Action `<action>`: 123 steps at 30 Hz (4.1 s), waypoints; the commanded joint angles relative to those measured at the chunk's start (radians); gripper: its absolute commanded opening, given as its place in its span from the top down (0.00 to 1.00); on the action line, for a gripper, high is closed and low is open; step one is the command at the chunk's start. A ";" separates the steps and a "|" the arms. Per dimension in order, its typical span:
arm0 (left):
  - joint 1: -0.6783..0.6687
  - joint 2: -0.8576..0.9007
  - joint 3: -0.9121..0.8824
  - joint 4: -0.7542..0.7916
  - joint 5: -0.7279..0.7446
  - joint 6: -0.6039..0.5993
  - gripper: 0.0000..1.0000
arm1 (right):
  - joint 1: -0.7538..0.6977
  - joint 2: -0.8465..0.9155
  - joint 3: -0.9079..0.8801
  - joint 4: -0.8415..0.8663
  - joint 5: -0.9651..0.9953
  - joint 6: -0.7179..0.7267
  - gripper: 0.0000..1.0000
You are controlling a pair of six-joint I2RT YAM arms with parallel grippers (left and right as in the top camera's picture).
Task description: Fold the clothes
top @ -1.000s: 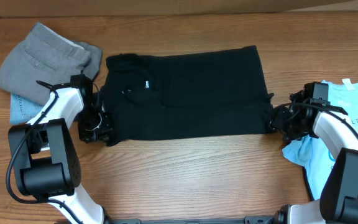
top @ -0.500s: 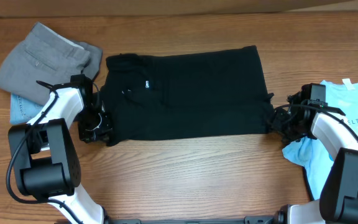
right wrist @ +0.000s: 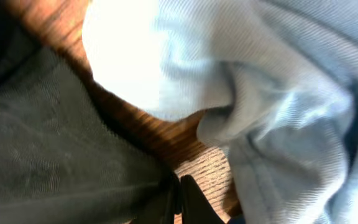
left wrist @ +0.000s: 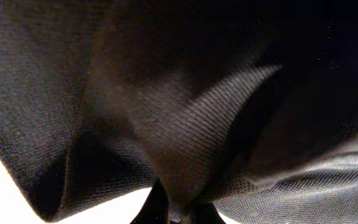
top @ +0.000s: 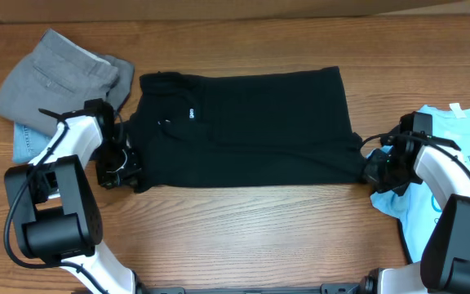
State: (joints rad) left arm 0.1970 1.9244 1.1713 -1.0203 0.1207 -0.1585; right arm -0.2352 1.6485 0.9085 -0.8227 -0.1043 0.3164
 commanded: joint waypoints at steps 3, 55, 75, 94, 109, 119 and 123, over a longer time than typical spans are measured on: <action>0.039 0.063 0.010 -0.019 -0.188 -0.010 0.96 | -0.005 -0.011 0.030 -0.003 0.037 0.024 0.73; -0.004 0.058 0.185 -0.145 -0.226 0.001 0.60 | 0.013 0.023 0.026 0.055 -0.307 -0.031 0.47; -0.008 0.058 0.185 -0.122 -0.225 0.002 0.60 | 0.039 0.021 -0.067 0.058 -0.171 0.002 0.96; -0.008 0.055 0.323 -0.257 -0.198 0.006 0.61 | -0.057 -0.087 0.053 -0.121 -0.138 -0.045 0.51; -0.131 0.054 0.484 -0.250 0.005 0.190 0.53 | 0.056 -0.048 0.060 0.083 -0.210 0.007 0.35; -0.203 0.054 0.484 -0.238 -0.035 0.189 0.50 | 0.096 0.066 0.061 0.127 -0.178 0.084 0.82; -0.203 0.054 0.484 -0.235 -0.035 0.189 0.49 | 0.096 0.027 0.095 0.130 -0.186 0.077 0.86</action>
State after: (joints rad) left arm -0.0051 1.9774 1.6451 -1.2598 0.0860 0.0078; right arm -0.1417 1.7153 0.9558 -0.6956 -0.2817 0.3904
